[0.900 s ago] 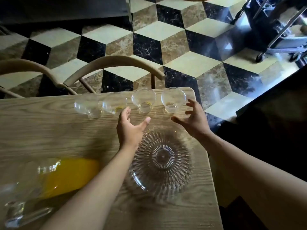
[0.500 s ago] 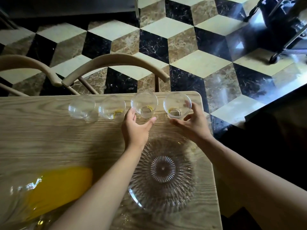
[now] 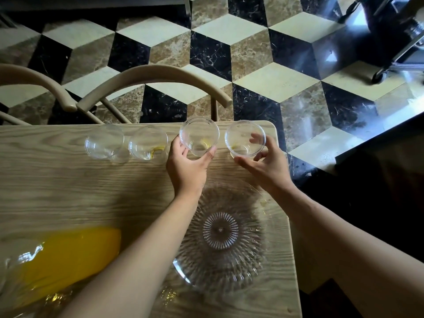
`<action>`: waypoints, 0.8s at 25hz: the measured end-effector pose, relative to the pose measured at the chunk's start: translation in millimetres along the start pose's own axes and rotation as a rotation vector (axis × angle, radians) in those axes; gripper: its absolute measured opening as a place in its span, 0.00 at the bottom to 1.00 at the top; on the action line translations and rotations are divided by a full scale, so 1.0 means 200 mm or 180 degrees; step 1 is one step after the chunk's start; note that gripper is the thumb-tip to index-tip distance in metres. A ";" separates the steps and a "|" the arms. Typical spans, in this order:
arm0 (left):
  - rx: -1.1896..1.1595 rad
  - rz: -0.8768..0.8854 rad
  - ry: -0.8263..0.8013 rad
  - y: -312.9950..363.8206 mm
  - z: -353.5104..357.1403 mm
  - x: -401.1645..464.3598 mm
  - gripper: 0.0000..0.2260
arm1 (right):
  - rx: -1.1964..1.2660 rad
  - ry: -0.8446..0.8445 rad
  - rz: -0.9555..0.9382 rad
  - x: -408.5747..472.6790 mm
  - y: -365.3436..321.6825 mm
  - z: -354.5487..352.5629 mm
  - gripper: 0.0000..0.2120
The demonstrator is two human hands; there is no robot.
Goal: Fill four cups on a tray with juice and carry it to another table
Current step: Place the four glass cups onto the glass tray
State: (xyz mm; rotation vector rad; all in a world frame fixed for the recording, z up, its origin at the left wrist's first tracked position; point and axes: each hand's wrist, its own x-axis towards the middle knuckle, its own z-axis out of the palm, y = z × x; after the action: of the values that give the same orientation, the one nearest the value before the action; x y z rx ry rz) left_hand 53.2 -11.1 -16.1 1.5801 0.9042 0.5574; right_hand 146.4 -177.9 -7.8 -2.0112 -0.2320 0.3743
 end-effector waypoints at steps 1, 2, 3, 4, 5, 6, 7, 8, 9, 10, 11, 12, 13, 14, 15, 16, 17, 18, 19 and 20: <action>-0.0017 0.0035 -0.0007 0.01 -0.01 -0.02 0.38 | 0.0036 0.0018 -0.0013 -0.01 -0.01 -0.01 0.34; -0.0024 0.0058 -0.0011 0.01 -0.03 -0.03 0.37 | 0.0062 0.0029 -0.0024 -0.02 -0.01 -0.02 0.34; -0.0011 0.0086 -0.0021 0.02 -0.05 -0.05 0.38 | 0.0083 0.0039 -0.0048 -0.03 -0.02 -0.03 0.34; 0.0006 0.0125 -0.0038 0.04 -0.07 -0.07 0.41 | 0.0083 0.0045 -0.0081 -0.06 -0.04 -0.04 0.34; 0.0026 0.0165 -0.0055 0.05 -0.08 -0.09 0.43 | 0.0095 0.0048 -0.0129 -0.08 -0.06 -0.04 0.34; 0.0045 0.0202 -0.0084 0.06 -0.11 -0.11 0.44 | 0.0098 0.0057 -0.0161 -0.11 -0.08 -0.05 0.34; 0.0069 0.0220 -0.0107 0.08 -0.12 -0.14 0.43 | 0.0090 0.0081 -0.0196 -0.15 -0.09 -0.05 0.34; 0.0090 0.0237 -0.0125 0.09 -0.15 -0.17 0.42 | 0.0047 0.0108 -0.0235 -0.18 -0.09 -0.05 0.34; 0.0096 0.0222 -0.0126 0.09 -0.17 -0.20 0.41 | -0.0006 0.0125 -0.0284 -0.21 -0.09 -0.04 0.34; 0.0088 0.0199 -0.0126 0.09 -0.20 -0.23 0.41 | -0.0052 0.0123 -0.0323 -0.25 -0.08 -0.04 0.35; 0.0088 0.0201 -0.0121 0.09 -0.22 -0.26 0.40 | -0.0075 0.0100 -0.0348 -0.29 -0.08 -0.05 0.35; 0.0108 0.0219 -0.0109 0.09 -0.25 -0.29 0.40 | -0.0094 0.0067 -0.0367 -0.33 -0.07 -0.06 0.35; 0.0137 0.0220 -0.0103 0.08 -0.28 -0.33 0.40 | -0.0117 0.0037 -0.0396 -0.37 -0.06 -0.06 0.35; 0.0152 0.0199 -0.0110 0.07 -0.31 -0.37 0.39 | -0.0172 0.0013 -0.0429 -0.42 -0.05 -0.07 0.35; 0.0161 0.0169 -0.0121 0.05 -0.33 -0.40 0.38 | -0.0253 -0.0003 -0.0443 -0.47 -0.04 -0.07 0.35; 0.0168 0.0170 -0.0138 0.03 -0.35 -0.44 0.37 | -0.0329 -0.0015 -0.0425 -0.51 -0.02 -0.07 0.37; 0.0179 0.0166 -0.0156 0.01 -0.37 -0.47 0.36 | -0.0393 -0.0025 -0.0374 -0.55 -0.01 -0.07 0.38; 0.0184 0.0123 -0.0192 -0.01 -0.38 -0.50 0.36 | -0.0447 -0.0033 -0.0318 -0.59 0.00 -0.07 0.39; 0.0169 0.0071 -0.0230 -0.01 -0.40 -0.53 0.35 | -0.0493 -0.0028 -0.0283 -0.62 0.01 -0.07 0.39; 0.0161 0.0039 -0.0268 -0.02 -0.41 -0.55 0.34 | -0.0521 -0.0026 -0.0263 -0.64 0.02 -0.07 0.38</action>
State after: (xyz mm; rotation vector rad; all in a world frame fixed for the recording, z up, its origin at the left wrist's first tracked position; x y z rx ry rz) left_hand -75.6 -49.9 11.1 1.6434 0.8515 0.4763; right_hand 32.0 -232.7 14.6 -2.1530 -0.3596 0.3197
